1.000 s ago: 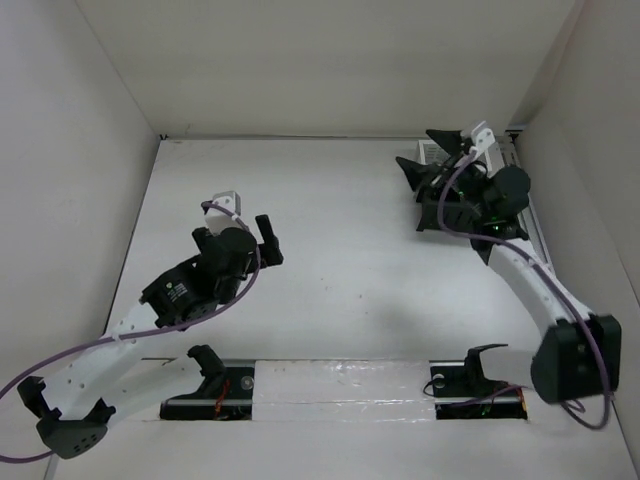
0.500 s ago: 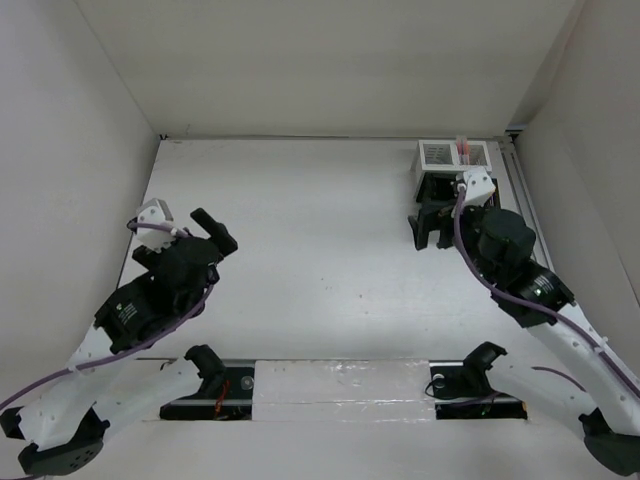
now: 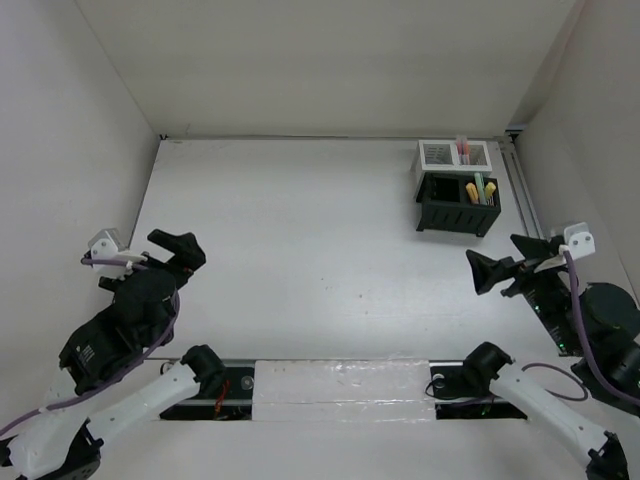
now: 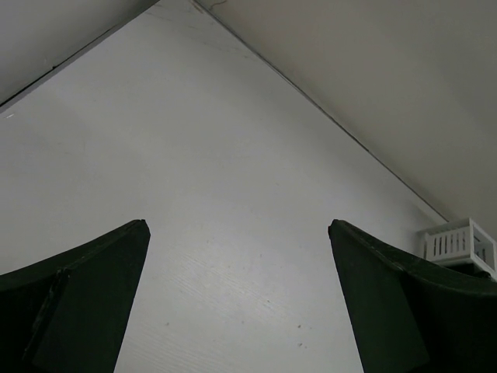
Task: Sort the stationery into containers
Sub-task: Reset both arms
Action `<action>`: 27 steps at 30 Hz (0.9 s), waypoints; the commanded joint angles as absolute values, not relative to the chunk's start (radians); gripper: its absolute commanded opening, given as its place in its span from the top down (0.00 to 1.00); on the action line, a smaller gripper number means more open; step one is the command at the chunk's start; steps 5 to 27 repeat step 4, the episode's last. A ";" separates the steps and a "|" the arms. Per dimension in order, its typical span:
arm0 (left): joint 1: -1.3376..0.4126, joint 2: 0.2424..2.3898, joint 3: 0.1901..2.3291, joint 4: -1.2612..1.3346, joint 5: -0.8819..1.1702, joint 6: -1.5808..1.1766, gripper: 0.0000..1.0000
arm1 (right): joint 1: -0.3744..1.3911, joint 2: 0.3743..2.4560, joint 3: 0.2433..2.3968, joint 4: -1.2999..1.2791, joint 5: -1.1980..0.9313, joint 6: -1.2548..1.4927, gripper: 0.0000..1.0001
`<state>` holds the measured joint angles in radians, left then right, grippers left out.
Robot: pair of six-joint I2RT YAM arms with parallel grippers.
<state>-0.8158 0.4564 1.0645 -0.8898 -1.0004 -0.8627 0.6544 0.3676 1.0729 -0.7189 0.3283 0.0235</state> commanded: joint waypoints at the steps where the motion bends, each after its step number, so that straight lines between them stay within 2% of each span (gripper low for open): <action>1: -0.813 0.509 1.052 -0.890 -1.065 -0.942 0.00 | 0.676 0.371 1.097 -0.765 0.368 0.021 0.00; 27: -0.813 0.531 1.062 -0.902 -1.075 -0.953 0.00 | 0.686 0.396 1.097 -0.776 0.397 0.021 0.00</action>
